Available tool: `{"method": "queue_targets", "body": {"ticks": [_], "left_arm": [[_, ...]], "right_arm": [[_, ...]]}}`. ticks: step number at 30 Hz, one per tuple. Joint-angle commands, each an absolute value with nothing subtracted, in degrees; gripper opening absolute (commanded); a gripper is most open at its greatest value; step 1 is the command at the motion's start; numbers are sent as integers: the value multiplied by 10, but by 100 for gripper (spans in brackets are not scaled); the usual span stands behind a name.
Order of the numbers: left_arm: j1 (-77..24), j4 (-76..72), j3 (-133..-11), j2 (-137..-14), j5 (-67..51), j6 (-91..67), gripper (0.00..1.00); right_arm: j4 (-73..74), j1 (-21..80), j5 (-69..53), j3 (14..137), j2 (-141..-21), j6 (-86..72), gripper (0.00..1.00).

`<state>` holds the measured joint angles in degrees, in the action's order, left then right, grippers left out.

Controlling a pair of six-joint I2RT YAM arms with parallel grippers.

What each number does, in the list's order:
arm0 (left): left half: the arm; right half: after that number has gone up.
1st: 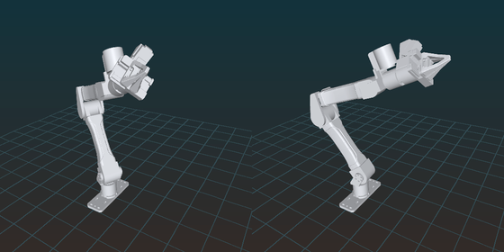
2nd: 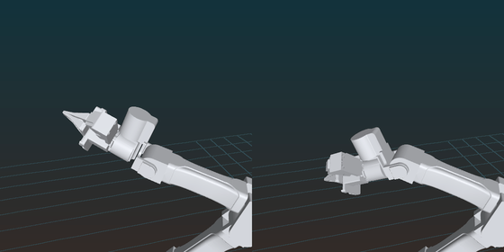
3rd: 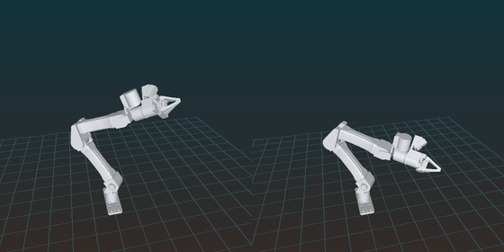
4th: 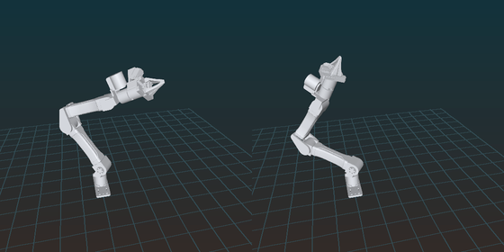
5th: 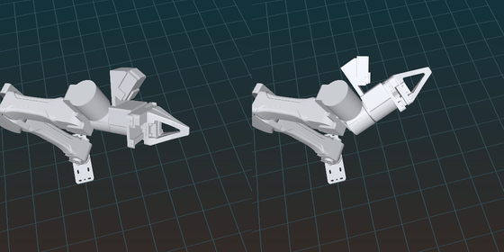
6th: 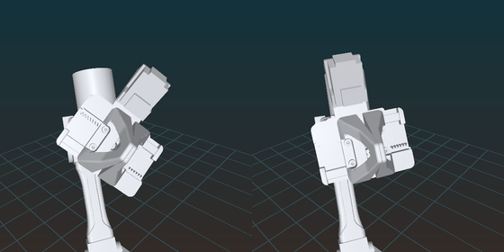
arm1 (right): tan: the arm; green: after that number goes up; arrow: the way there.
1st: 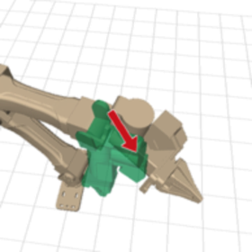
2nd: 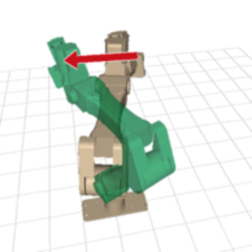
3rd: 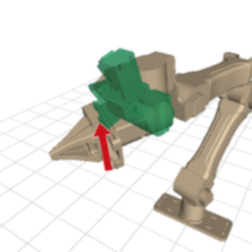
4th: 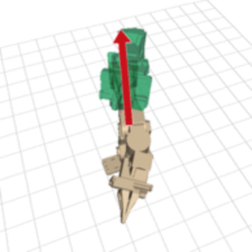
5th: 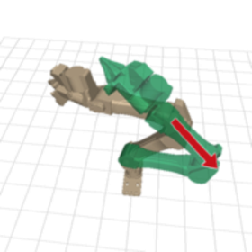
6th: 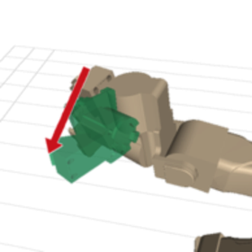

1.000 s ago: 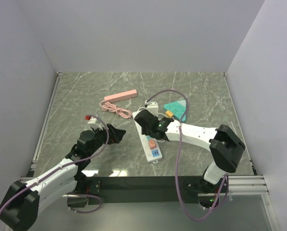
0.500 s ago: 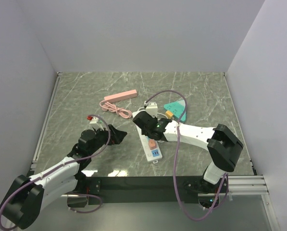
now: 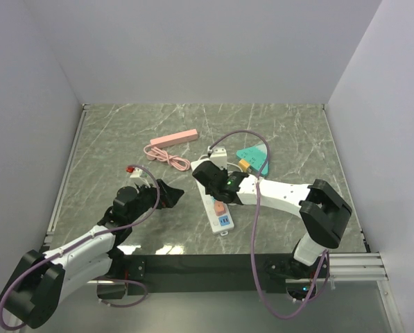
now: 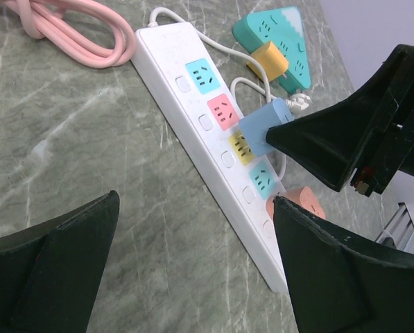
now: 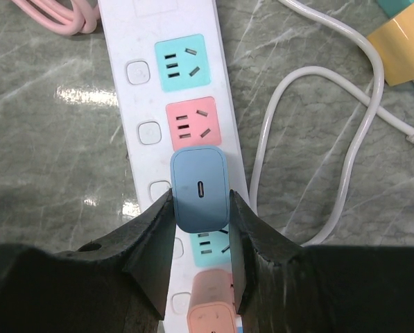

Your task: Insert the plug

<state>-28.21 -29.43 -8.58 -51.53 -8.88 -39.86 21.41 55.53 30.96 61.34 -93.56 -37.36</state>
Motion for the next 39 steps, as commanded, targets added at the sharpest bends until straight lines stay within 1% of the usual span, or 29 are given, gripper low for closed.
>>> {"method": "queue_targets", "body": {"ticks": [1,10,14,39], "left_arm": [[-279,-323,-81,-519,-101,-397,99],[-279,-322,-78,-517,-99,-396,99],[-279,-322,-77,-515,-100,-395,99],[-279,-322,-74,-509,-105,-393,99]], "right_arm": [[221,559,313,605,-915,-357,0],[237,559,289,613,-907,-325,0],[222,559,278,604,-905,-319,0],[227,560,249,615,-929,-293,0]]}}
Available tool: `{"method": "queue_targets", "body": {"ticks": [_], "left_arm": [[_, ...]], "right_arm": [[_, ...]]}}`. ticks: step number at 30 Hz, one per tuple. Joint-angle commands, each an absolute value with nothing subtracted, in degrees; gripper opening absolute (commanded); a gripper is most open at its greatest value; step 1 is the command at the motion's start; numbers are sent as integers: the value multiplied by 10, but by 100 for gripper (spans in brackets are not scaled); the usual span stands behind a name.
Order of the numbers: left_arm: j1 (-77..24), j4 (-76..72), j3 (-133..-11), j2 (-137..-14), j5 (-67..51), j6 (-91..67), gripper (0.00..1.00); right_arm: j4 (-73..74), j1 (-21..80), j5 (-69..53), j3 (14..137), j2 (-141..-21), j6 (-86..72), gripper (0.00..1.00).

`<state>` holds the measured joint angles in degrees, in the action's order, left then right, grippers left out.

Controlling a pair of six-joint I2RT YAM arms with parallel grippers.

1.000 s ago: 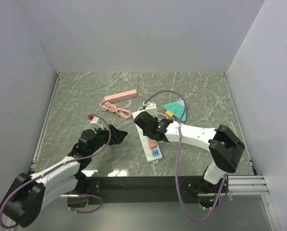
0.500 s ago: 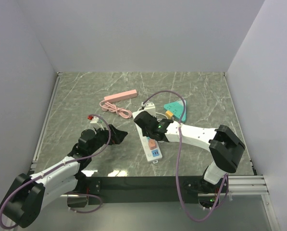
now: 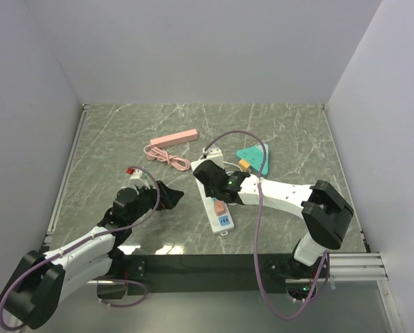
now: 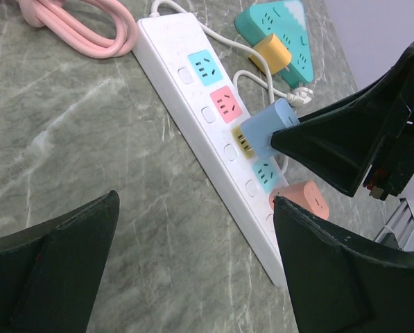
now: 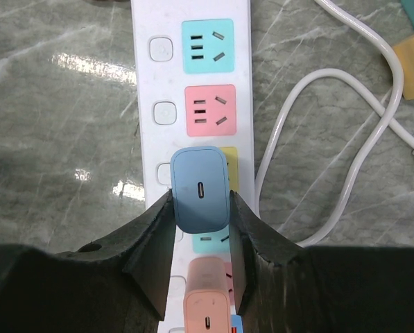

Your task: Insert the plug

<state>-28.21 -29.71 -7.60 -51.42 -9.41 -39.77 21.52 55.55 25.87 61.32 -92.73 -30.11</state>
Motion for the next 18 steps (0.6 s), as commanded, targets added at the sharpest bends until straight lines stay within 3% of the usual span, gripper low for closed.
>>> {"method": "queue_targets", "body": {"ticks": [1,18], "left_arm": [[-279,-323,-74,-508,-105,-393,99],[-279,-324,-73,-505,-110,-392,99]], "right_arm": [[230,560,249,616,-928,-292,0],[265,560,265,616,-928,-294,0]]}}
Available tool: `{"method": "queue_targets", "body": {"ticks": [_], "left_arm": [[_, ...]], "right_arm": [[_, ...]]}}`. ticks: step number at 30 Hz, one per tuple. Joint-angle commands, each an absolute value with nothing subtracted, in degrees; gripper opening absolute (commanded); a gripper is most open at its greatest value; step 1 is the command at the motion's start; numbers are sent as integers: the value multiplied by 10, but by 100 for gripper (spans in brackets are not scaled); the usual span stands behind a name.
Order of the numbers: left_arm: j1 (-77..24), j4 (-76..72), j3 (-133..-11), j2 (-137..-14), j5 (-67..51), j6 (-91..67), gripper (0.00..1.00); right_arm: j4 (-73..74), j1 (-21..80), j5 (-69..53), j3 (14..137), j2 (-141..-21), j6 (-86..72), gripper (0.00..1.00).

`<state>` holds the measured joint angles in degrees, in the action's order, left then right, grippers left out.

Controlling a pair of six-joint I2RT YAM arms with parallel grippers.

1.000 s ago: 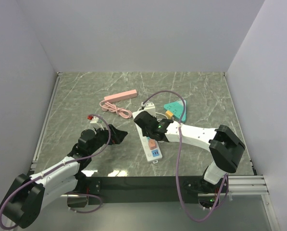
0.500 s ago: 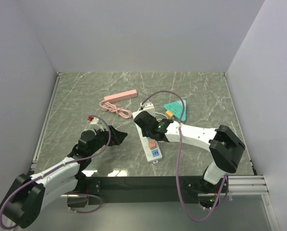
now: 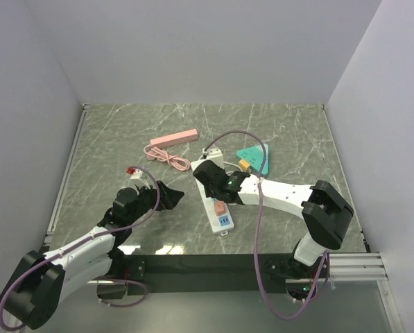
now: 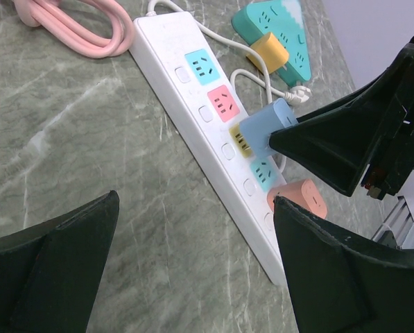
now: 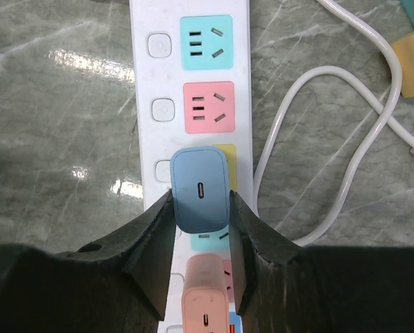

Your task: Insert the plug

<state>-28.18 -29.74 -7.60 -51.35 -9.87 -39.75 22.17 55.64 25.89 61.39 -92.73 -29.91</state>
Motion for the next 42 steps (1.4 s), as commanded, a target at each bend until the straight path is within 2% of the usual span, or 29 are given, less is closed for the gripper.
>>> {"method": "queue_targets", "body": {"ticks": [1,24,42], "left_arm": [[-278,-324,-72,-505,-110,-394,99],[-279,-316,-69,-489,-108,-390,99],[-279,-333,-67,-502,-120,-395,99]], "right_arm": [[267,560,267,616,-928,-294,0],[239,561,238,622,-954,-293,0],[278,573,238,635,-980,-314,0]]}}
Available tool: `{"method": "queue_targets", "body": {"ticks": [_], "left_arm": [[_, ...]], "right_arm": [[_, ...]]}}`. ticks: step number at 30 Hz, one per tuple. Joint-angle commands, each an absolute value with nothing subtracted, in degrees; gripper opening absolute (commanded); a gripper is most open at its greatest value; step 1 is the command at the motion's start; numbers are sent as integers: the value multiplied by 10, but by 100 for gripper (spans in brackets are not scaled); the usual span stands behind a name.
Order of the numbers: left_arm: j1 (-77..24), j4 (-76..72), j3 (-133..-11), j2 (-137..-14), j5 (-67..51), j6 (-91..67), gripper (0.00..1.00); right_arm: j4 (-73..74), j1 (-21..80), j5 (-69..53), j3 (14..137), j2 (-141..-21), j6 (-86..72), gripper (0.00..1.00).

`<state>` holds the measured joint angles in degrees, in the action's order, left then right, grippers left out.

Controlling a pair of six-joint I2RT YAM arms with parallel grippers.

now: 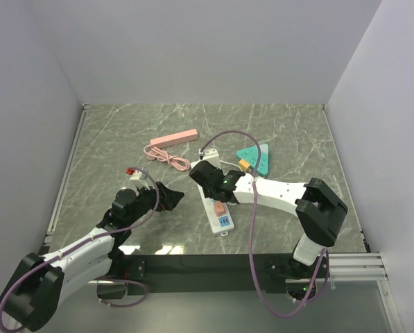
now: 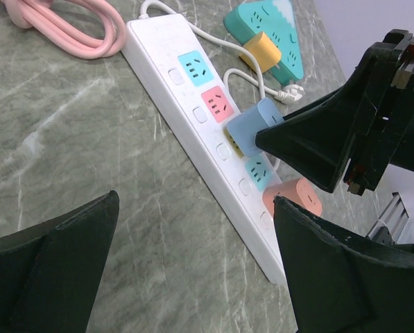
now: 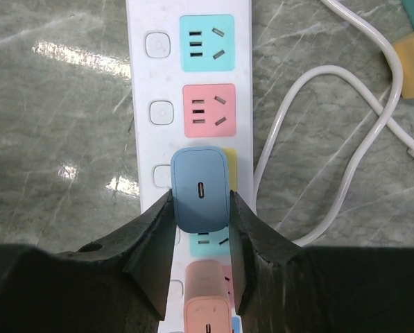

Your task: Insert the plug

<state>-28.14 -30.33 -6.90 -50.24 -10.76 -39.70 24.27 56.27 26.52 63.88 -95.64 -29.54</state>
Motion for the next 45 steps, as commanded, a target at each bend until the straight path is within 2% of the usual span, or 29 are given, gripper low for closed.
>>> {"method": "queue_targets", "body": {"ticks": [1,19,34,45], "left_arm": [[-279,-332,-66,-498,-120,-395,99],[-279,-333,-64,-494,-121,-394,99],[-279,-325,-63,-487,-115,-390,100],[-279,-322,-64,-487,-112,-388,99]], "right_arm": [[279,575,238,632,-979,-316,0],[262,577,199,612,-999,-319,0],[227,550,107,578,-1028,-307,0],[242,550,109,581,-1032,-304,0]]}}
